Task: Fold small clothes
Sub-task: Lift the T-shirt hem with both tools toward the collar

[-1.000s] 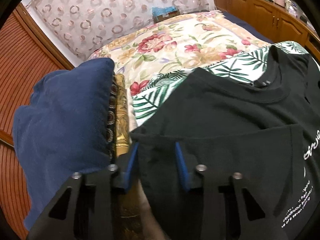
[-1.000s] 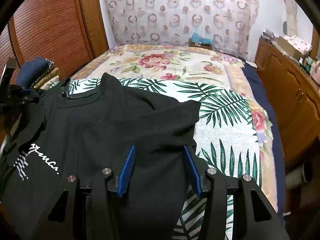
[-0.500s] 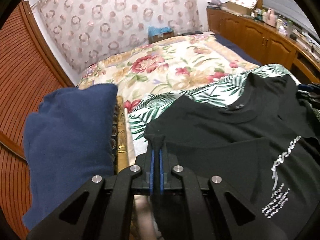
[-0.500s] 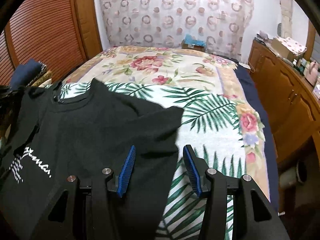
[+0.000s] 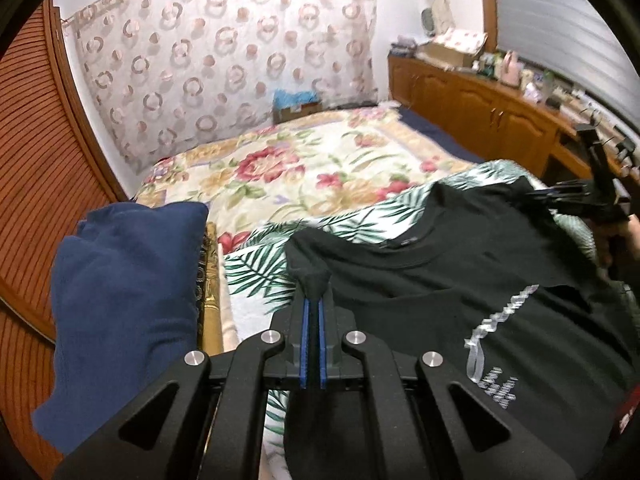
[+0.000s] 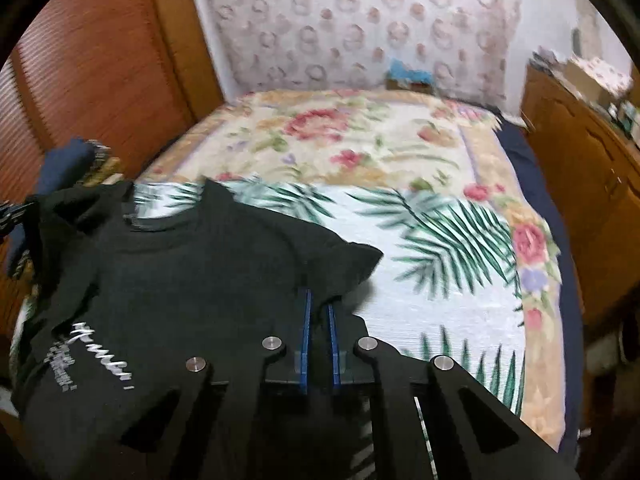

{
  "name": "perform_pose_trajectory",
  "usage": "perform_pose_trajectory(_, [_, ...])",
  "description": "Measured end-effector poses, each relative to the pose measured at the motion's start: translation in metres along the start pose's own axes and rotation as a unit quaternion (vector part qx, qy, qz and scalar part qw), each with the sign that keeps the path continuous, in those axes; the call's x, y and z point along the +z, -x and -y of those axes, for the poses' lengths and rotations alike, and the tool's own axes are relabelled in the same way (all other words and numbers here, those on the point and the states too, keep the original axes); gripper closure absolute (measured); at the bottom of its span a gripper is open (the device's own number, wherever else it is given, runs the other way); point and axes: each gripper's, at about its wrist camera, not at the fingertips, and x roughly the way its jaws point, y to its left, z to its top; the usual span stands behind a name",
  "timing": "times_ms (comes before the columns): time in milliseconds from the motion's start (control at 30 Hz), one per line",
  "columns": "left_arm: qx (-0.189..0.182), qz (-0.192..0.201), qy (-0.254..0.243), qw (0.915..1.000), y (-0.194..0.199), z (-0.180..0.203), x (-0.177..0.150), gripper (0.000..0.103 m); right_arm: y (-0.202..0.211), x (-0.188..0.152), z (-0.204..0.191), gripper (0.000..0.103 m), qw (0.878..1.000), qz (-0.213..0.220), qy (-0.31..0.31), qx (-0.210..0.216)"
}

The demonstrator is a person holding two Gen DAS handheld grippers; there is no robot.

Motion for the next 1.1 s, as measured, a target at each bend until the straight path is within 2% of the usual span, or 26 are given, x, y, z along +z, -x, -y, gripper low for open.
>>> perform_pose_trajectory(167, [-0.023, 0.04, 0.002, 0.9989, 0.05, 0.01, -0.012, 0.099, 0.053, -0.006, -0.031, 0.097, 0.998, 0.061, 0.026, 0.002])
perform_pose_trajectory(333, [-0.03, 0.064, -0.012, 0.9974, 0.094, 0.02, -0.033, 0.099, 0.109, -0.036, -0.055, 0.097, 0.995, 0.092, 0.04, 0.013])
perform_pose_trajectory(633, [-0.032, 0.087, 0.016, 0.9955, 0.162, 0.025, -0.111, 0.099, 0.185, -0.121, -0.069, 0.097, 0.994, 0.101, 0.039, 0.015])
perform_pose_trajectory(700, [-0.028, 0.089, 0.036, 0.995, 0.169, 0.026, -0.134, 0.099, 0.196, -0.144, -0.073, 0.097, 0.995, 0.097, 0.026, 0.018])
perform_pose_trajectory(767, [-0.047, 0.087, 0.064, 0.993, 0.173, 0.025, -0.158, 0.099, 0.208, -0.169, -0.073, 0.097, 0.995, 0.091, 0.006, 0.03])
perform_pose_trajectory(867, [-0.047, 0.087, 0.082, 0.9917, 0.179, 0.025, -0.183, 0.099, 0.222, -0.203, -0.076, 0.097, 0.996, 0.088, -0.002, 0.025])
perform_pose_trajectory(933, [-0.056, 0.083, 0.095, 0.9904, 0.182, 0.024, -0.195, 0.099, 0.233, -0.217, -0.08, 0.097, 0.996, 0.085, -0.005, 0.024])
perform_pose_trajectory(1100, [-0.052, 0.086, 0.105, 0.9894, 0.204, 0.024, -0.217, 0.099, 0.261, -0.233, -0.078, 0.097, 0.995, 0.093, -0.028, 0.024])
